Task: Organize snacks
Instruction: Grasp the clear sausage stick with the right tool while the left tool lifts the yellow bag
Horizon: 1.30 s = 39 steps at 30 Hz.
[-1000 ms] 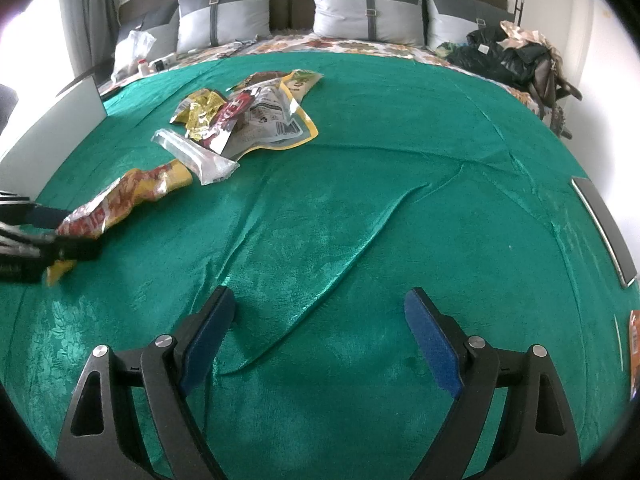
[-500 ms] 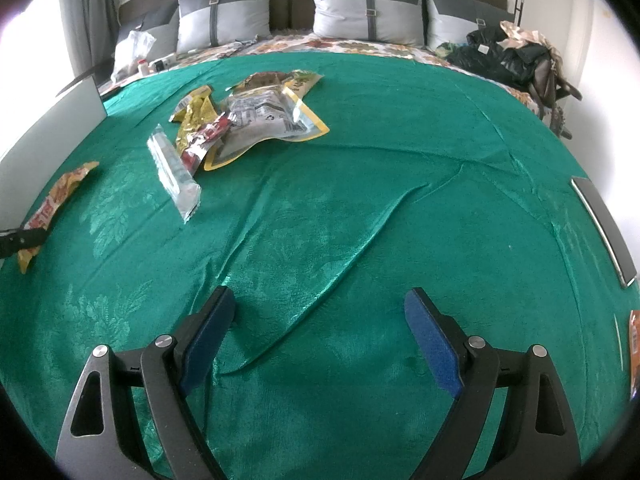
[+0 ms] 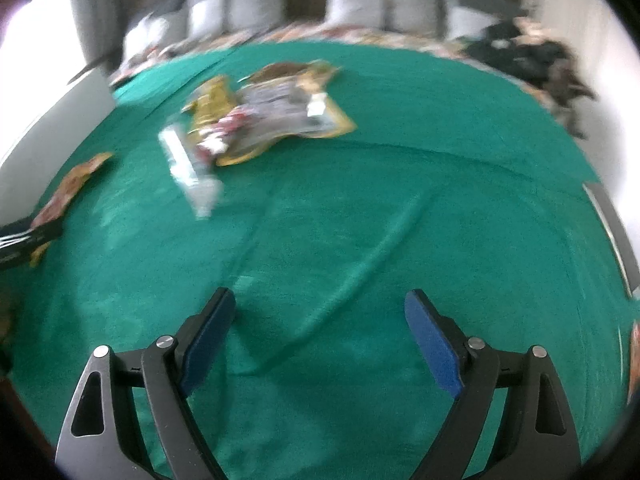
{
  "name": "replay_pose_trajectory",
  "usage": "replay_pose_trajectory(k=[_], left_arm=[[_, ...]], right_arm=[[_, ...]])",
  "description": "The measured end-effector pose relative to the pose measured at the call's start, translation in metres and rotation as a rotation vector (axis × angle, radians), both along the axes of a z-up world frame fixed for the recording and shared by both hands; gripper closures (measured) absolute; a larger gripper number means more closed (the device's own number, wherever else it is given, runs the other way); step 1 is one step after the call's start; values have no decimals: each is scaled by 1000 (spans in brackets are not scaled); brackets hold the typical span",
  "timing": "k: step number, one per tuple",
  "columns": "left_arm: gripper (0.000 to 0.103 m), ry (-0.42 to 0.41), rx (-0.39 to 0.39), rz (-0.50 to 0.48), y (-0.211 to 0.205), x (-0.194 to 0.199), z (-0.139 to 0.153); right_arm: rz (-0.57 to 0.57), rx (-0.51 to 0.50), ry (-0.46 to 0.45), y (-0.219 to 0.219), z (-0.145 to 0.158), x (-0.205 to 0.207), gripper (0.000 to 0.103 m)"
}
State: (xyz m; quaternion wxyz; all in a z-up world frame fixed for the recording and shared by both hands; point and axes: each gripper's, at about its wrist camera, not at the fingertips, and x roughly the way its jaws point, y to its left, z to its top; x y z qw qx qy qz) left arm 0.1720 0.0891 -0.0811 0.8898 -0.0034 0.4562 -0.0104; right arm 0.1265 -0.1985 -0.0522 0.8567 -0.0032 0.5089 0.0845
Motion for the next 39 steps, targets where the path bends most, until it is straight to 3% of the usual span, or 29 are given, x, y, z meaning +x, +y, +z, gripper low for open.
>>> replay_pose_trajectory(k=[3,8,10,11,14,18,21,25,27,29,30,32,34,38,39], left_arm=[[0,-1,1,0,0,-1,0],[0,-1,0,0,0,-1,0],[0,-1,0,0,0,-2,0],[0,-1,0,-1,0,-2,0],[0,-2,0,-1,-1,1,0],[0,-2,0,-1,-1,1,0],[0,-2,1,-2,-1,1,0],[0,-2,1,-2,-1,0,0],[0,-3,2,-2,-1,0,1],[0,-3,1,-2,-1,0,0],[0,-3,1,-2,-1,0,0],[0,-3,1,-3,-1,0,0],[0,18,7,-15,-2,2,1],[0,183,4,-28,-4,24,5],[1,212,3,-37,-7,29,6]], right_arm=[[99,5,-35,31,20,23,17],[189,-102,81,85,6,76,18],[175,-132,130,93,-8,86,27],[161,-136,152,92,-12,89,45],[103,-82,161,82,-6,88,70],[132,-23,201,72,3,58,81],[70,54,223,50,10,14,82],[-136,160,226,17,19,-52,82],[-149,173,215,17,22,-73,81],[-134,208,212,19,24,-81,72],[-117,216,209,21,25,-82,56],[-90,174,189,23,30,-76,41],[-59,114,195,27,30,-63,40],[35,10,254,45,16,-38,39],[42,-18,258,47,15,-36,46]])
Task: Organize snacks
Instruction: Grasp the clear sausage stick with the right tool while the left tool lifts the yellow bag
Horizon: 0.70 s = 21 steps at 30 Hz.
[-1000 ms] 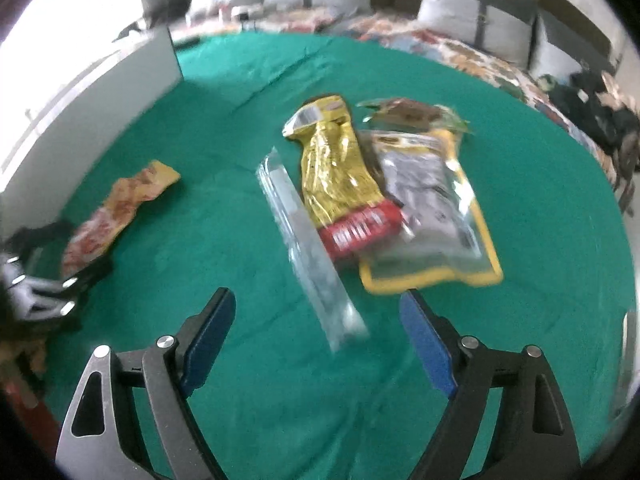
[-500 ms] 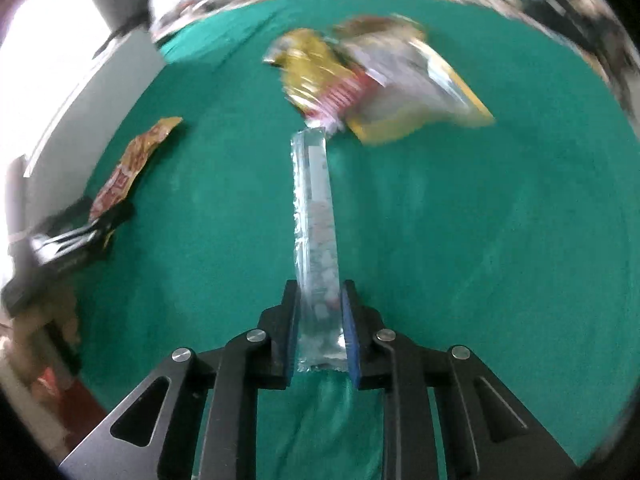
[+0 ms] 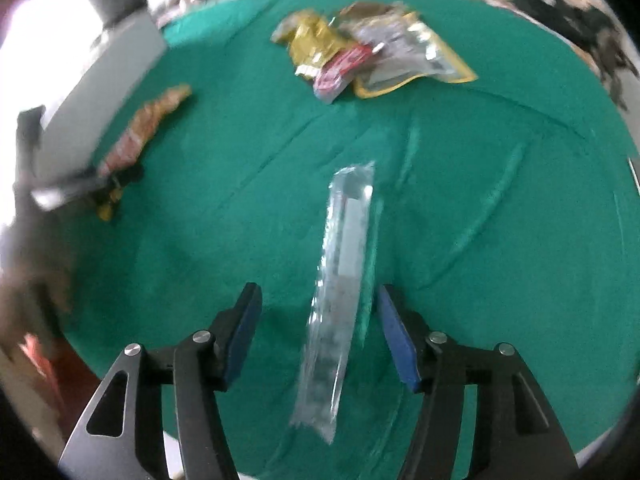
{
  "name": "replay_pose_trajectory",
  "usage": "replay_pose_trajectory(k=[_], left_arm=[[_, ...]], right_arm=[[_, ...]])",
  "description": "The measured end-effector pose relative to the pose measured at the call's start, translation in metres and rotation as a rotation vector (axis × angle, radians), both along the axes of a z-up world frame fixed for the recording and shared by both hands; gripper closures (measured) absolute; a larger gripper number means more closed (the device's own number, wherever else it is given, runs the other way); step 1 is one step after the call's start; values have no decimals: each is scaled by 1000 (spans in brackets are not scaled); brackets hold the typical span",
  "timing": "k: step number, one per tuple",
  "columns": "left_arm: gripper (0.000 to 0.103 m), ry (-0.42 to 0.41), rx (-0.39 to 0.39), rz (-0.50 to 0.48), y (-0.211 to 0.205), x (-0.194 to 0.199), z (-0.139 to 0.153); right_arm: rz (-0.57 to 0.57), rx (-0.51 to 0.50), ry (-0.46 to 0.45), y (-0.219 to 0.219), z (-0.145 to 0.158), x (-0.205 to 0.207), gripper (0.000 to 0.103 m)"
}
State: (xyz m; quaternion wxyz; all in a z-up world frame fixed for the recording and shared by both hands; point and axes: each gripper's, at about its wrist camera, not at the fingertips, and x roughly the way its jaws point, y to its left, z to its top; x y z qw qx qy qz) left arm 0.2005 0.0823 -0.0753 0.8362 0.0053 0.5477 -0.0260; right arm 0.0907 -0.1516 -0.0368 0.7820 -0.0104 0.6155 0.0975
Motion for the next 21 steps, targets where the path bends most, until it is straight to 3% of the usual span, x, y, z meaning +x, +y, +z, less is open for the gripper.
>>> replay_pose_trajectory(k=[1,2,3,4,6,10,14,17,21], left_arm=[[3,13,7,-7,-2,1,0],[7,13,8,-18,-3,1,1],[24,-2,7,-34,-5,-1,4],[53,-23,0,-57,-6,-4,9],[57,-11,24,-89,-9,-8,13],[58,-15,-136,-65,7,-29,23],[58,-30,-311,-28,24,-63,42],[58,-42,-442,-13,34,-92,66],[57,-125,-528,-11,56,-121,116]], right_arm=[[1,-38,0,1,1,2,54],[-1,-65,3,0,2,3,80],[-2,-63,12,-2,3,3,83],[-3,-33,28,-6,4,2,83],[-21,14,49,-17,7,-1,84],[-177,291,45,-56,22,-10,84],[-261,439,65,-72,29,-10,83],[-267,496,80,-60,36,-5,83],[-197,584,62,-1,61,17,83]])
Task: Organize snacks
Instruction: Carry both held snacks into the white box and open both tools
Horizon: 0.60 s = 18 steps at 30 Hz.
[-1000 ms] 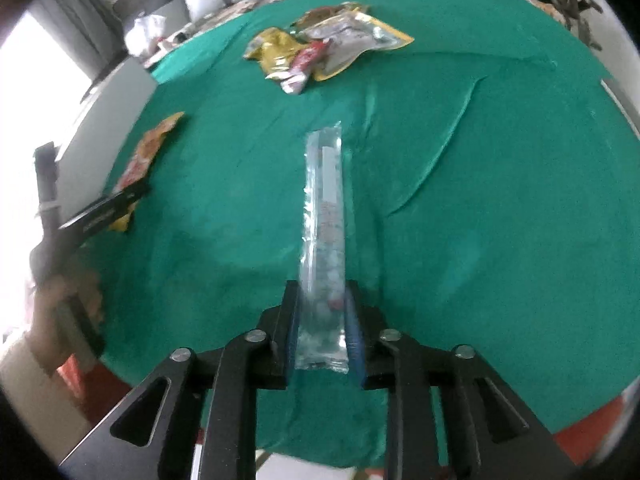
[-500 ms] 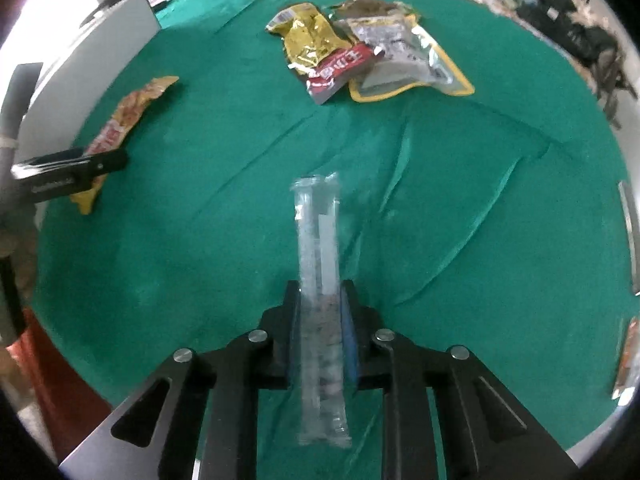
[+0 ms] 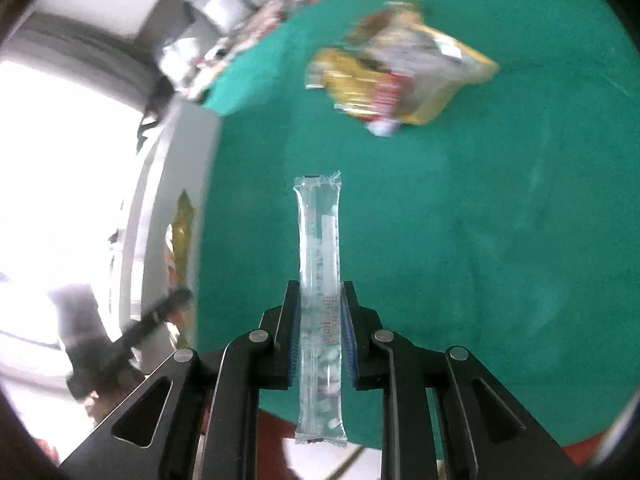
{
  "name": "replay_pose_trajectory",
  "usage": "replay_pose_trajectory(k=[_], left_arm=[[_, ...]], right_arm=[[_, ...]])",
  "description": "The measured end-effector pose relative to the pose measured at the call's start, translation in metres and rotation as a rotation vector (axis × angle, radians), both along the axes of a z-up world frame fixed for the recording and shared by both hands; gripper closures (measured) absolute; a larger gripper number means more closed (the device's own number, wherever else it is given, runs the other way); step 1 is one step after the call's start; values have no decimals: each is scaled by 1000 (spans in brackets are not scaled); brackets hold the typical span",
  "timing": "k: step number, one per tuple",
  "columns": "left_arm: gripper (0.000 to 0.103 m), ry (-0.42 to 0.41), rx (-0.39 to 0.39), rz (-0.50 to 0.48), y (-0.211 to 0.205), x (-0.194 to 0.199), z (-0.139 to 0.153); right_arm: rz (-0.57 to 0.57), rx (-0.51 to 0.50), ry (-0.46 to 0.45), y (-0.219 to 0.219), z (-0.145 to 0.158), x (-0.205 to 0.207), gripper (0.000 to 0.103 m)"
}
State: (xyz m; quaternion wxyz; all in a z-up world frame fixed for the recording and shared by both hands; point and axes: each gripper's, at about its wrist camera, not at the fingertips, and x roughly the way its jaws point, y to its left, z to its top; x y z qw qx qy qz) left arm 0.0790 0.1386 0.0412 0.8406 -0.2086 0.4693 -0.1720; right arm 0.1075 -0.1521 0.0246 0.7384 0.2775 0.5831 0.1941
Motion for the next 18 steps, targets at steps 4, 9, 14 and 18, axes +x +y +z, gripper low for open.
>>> replay_pose_trajectory(k=[4,9,14,18], left_arm=[[57,-89,1,112,56,-17,50],[57,-100,133,301,135,-18,67],[56,-30,290,440,195,-16,42],[35,33,387,550,213,-23,14]], right_arm=[[137,81,-100,88,53,24,83],[296,161,-177,199,98,40,83],[389,139,-216,288,99,43,83],[410,99,-233,312,82,41,51]])
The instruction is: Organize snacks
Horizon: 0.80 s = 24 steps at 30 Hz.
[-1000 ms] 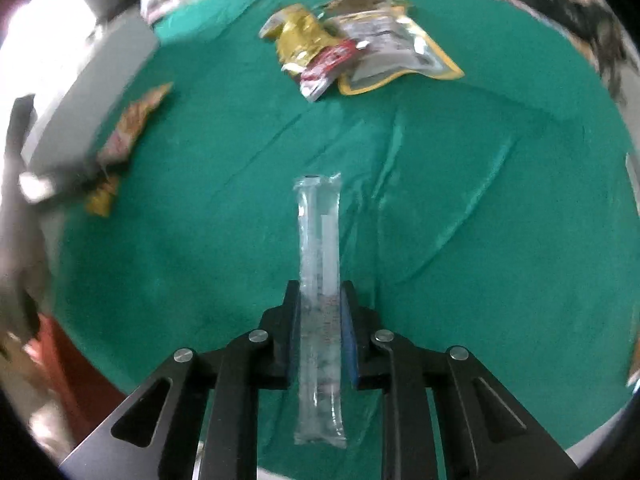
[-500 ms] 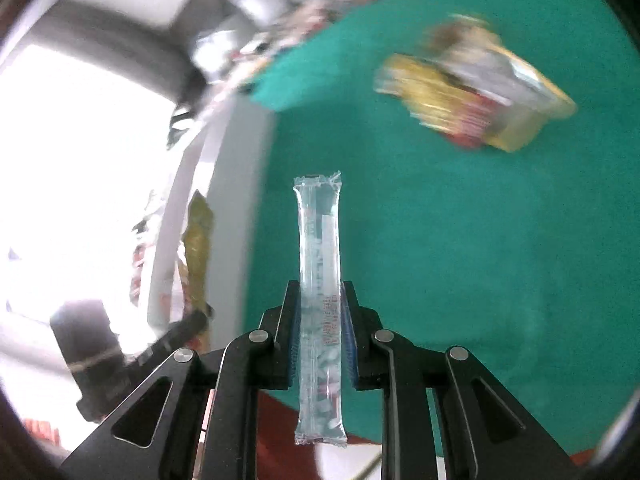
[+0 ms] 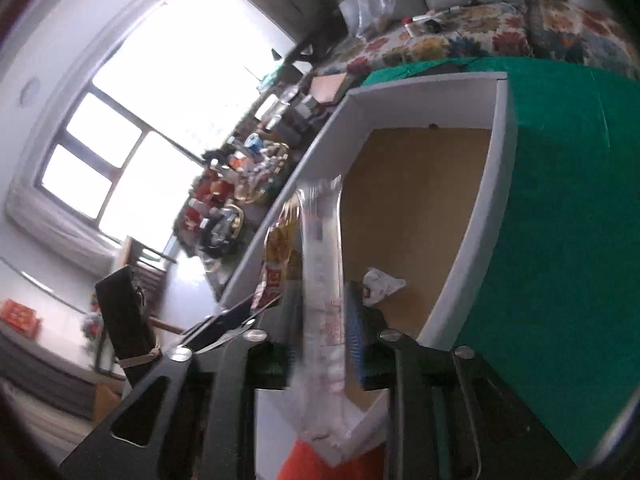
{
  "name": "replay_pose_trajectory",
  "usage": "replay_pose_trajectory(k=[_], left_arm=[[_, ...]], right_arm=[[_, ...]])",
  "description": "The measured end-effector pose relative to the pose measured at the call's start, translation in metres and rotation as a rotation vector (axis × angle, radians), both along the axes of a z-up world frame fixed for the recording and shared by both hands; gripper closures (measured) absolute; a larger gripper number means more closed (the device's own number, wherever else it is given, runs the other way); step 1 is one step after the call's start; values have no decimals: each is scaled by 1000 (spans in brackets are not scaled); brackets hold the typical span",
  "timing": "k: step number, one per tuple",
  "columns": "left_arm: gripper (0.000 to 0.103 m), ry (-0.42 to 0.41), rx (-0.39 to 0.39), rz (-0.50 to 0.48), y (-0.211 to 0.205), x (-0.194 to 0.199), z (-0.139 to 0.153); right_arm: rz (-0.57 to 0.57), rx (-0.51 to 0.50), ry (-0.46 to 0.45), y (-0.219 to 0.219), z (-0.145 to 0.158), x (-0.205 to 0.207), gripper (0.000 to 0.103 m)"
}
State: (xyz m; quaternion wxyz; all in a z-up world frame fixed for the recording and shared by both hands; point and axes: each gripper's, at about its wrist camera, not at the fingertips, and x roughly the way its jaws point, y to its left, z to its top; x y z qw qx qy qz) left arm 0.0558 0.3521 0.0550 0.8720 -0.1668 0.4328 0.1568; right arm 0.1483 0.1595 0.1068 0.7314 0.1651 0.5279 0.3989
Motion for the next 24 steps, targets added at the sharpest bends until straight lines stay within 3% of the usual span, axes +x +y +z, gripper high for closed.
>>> replay_pose_trajectory(k=[3,6,10,15,18,21,24], left_arm=[[17,-42,-9,48,2,-15,-5],[15,-96,-46,42,-11,-16,1],[15,-165,-94,-88,-59,-5,21],[9,-206,-125,-344,-159,15,33],[5,-175,-136,-488,-226,25,22],[5,-66,-132,-598,-287,43,-17],[6,35,-84,-626,-316,58,-58]], right_arm=[[-15,-5,-37,-16,-10,0,49],[-14,-120,-154,-47,-23,-3,43],[-48,-373,-288,-119,-67,-14,37],[-212,-583,-293,-230,-118,-26,37],[-352,-669,-304,-297,-137,-36,37],[-455,-728,-294,-339,-147,-42,37],[-541,-732,-257,-368,-155,-45,37]])
